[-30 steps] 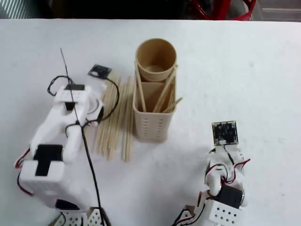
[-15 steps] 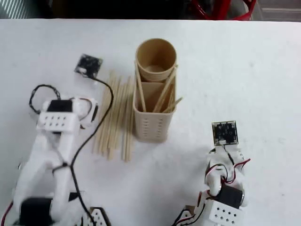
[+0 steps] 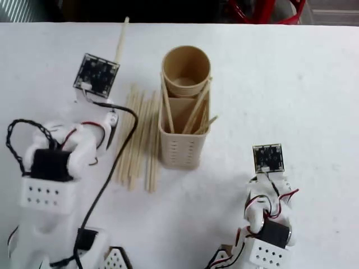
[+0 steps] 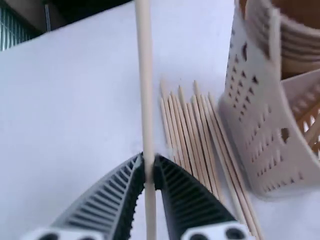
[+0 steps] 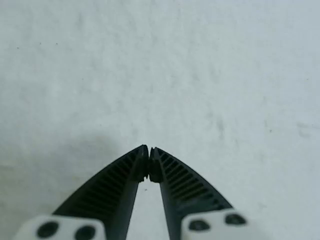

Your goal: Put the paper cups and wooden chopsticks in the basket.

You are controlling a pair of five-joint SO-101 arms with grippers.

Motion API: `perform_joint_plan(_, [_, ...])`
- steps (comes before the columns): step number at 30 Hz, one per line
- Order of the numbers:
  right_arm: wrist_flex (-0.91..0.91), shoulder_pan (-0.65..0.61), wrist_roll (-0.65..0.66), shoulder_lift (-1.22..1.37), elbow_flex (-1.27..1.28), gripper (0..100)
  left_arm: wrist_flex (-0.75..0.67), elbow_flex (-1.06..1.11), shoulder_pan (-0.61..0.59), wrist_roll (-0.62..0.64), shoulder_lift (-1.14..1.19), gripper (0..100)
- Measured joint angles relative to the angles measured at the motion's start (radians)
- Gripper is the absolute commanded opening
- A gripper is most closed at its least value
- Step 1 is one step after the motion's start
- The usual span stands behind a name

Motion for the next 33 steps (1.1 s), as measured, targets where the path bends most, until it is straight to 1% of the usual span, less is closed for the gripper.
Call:
perform_joint_plan(6, [0.0,0.0,0.0,0.0,0.0,1.8,0.008,-0.16,0.066,0.0,-0.002,2])
perform_joint_plan(9, [0.0,0.0,0.0,0.0,0.0,1.8,-0.008,-0.23,0.149,0.0,-0.003,2])
perform_joint_plan(12, [0.0,0.0,0.0,0.0,0.0,1.8,-0.064,-0.285,0.239,0.0,-0.005,2])
perform_joint_plan(17, [0.0,0.0,0.0,0.0,0.0,1.8,-0.23,-0.301,0.33,0.0,0.008,2])
perform_joint_plan(19, [0.0,0.0,0.0,0.0,0.0,1.8,-0.262,-0.302,0.356,0.0,0.048,2])
perform_joint_plan(23, [0.0,0.0,0.0,0.0,0.0,1.8,-0.307,-0.327,0.4,0.009,0.161,2])
perform_joint_plan(29, [0.0,0.0,0.0,0.0,0.0,1.8,-0.319,-0.393,0.496,0.009,0.285,2])
perform_joint_plan(33, [0.0,0.0,0.0,0.0,0.0,1.8,-0.319,-0.396,0.503,0.009,0.308,3])
